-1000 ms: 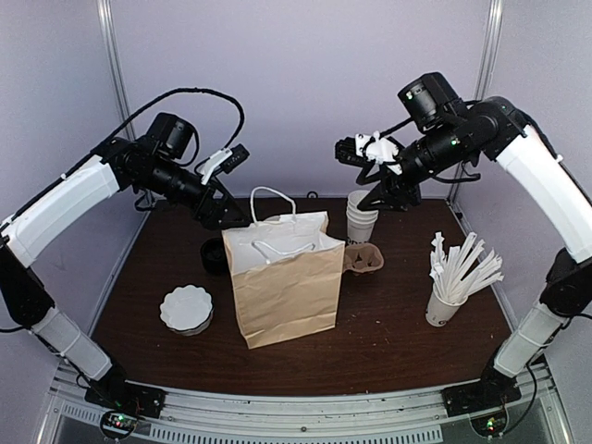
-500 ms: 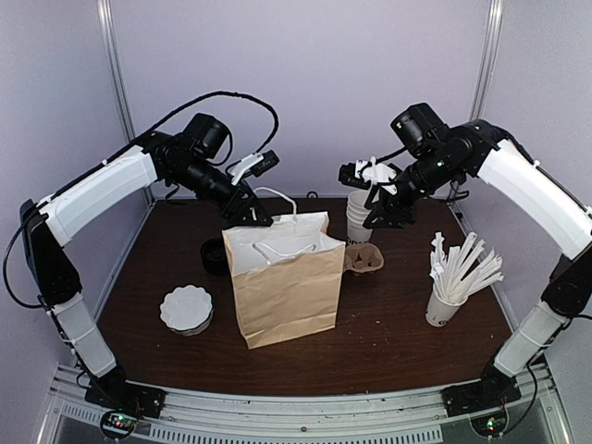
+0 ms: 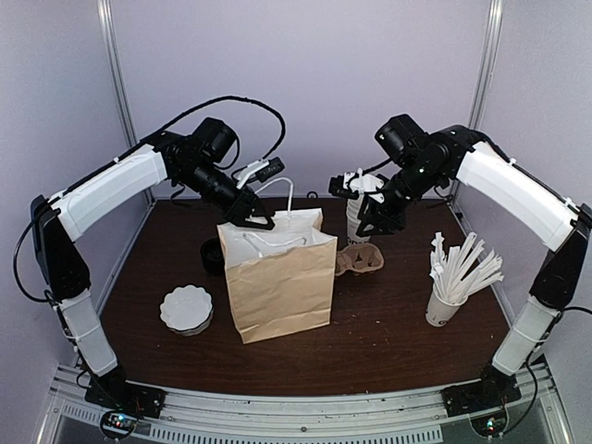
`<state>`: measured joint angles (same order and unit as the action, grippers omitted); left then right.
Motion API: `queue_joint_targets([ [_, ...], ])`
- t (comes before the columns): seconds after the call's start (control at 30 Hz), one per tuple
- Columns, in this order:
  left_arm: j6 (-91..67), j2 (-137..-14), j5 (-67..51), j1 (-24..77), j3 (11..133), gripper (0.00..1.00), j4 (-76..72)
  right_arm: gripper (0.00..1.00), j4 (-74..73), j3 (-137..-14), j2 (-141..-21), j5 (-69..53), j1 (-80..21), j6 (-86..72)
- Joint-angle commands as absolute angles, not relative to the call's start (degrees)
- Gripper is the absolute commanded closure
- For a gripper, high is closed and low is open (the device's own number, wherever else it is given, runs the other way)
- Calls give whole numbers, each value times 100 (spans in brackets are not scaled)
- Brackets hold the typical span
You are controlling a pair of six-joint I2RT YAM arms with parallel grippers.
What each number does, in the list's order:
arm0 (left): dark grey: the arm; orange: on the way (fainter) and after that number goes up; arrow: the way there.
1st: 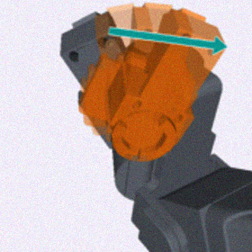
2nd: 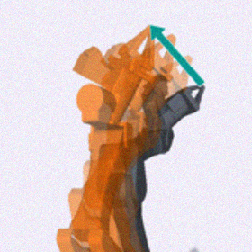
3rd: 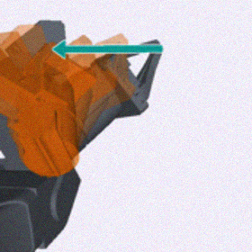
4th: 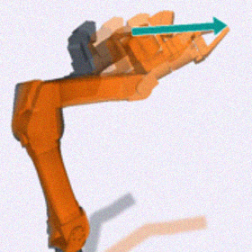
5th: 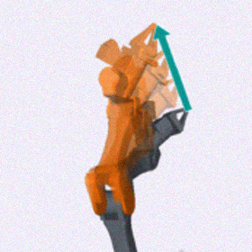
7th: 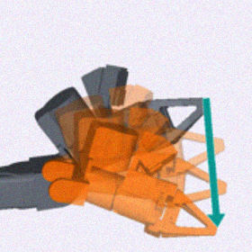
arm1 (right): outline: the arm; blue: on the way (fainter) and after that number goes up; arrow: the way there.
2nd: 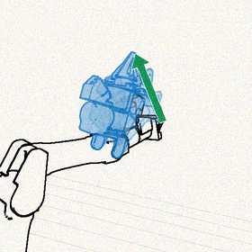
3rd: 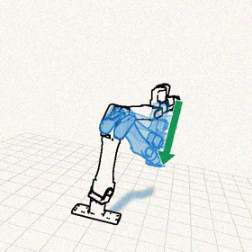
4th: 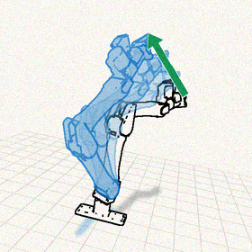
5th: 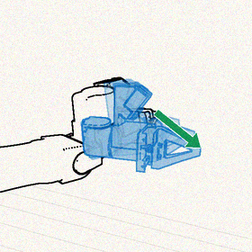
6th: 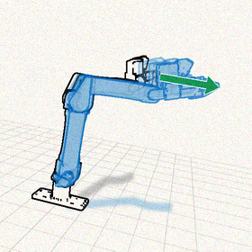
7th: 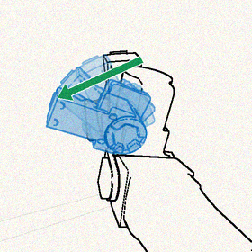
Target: Pack the takeout coffee
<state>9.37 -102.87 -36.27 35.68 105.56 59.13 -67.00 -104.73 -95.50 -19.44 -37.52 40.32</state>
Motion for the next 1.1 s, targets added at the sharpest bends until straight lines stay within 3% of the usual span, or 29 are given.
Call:
queue_joint_targets([
  [0.0, 968, -10367, -3734, 3560, 10727, 72, 6040, 55, -6638, -10550, -9806, -1779, -3726, 4054],
  [0.27, 1005, -10104, -3516, 3560, 10568, 94, 6061, 59, -6611, -10608, -10157, -1430, -3726, 4023],
  [0.4, 1022, -9898, -3312, 3560, 10370, 100, 6063, 61, -6606, -10608, -10336, -1243, -3732, 4025],
  [0.8, 860, -8679, -3622, 3489, 9354, 100, 5788, 83, -6456, -10336, -10901, 286, -3703, 4149],
  [1.07, 844, -8439, -3808, 3437, 9221, 100, 5757, 88, -6558, -10736, -11638, 1100, -3678, 4163],
])
